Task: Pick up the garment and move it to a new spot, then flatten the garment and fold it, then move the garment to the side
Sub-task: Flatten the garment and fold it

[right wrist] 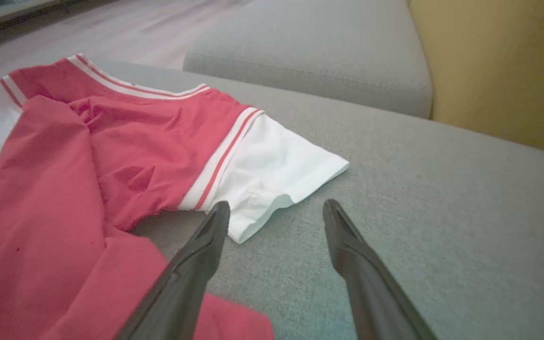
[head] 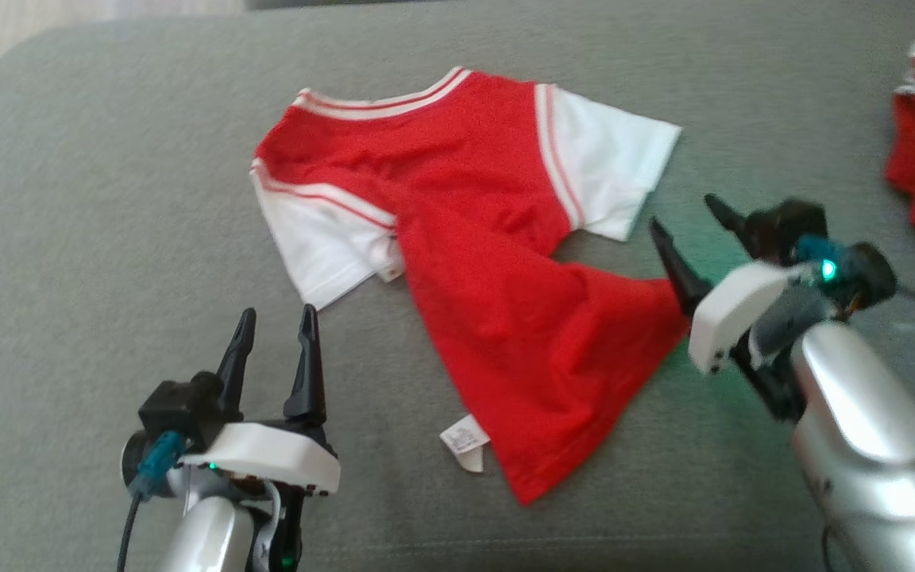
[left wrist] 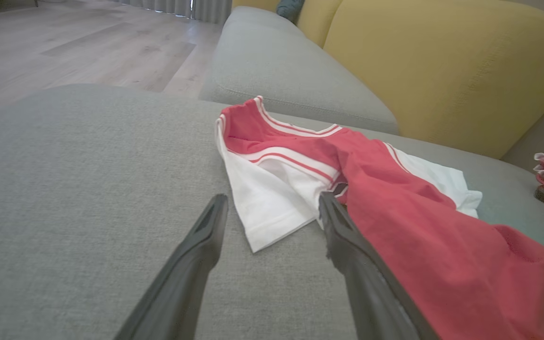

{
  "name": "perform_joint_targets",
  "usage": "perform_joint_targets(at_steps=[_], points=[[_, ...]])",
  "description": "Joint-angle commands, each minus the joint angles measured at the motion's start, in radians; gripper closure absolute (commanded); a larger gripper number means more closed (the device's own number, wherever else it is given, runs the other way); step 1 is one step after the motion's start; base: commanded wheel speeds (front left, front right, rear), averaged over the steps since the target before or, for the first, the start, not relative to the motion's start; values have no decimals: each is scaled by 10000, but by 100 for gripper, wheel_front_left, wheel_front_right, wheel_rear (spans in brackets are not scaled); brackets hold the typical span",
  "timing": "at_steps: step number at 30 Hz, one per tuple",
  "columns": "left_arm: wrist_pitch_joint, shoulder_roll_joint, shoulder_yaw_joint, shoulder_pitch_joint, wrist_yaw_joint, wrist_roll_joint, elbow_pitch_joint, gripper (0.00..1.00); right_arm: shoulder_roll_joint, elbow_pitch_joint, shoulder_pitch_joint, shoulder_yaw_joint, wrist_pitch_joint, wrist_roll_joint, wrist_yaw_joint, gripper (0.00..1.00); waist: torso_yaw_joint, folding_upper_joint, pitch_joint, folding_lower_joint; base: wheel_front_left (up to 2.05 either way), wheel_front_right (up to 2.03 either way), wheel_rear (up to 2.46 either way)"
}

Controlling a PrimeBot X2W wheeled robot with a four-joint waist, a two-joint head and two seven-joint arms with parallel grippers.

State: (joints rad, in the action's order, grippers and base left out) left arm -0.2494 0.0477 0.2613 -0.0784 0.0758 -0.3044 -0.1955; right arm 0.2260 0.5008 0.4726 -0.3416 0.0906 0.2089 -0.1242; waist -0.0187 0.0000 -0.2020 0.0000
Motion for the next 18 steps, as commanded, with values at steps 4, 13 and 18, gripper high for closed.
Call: perform_joint_targets(at_steps=[4,13,18], points=[[-124,26,-160,-488,71,-125,356,0,197,921,1067,-289,497,434,-65,0,789,0,-518,0,0,0,0],[-124,26,-84,-596,176,-276,482,0,460,2815,2297,-901,1217,1598,-65,35,1522,0,-932,0,0,0,0],[-124,26,-108,-622,185,-300,629,0,711,3101,2868,-1269,989,1886,-65,100,1632,0,-1025,0,0,0,0]])
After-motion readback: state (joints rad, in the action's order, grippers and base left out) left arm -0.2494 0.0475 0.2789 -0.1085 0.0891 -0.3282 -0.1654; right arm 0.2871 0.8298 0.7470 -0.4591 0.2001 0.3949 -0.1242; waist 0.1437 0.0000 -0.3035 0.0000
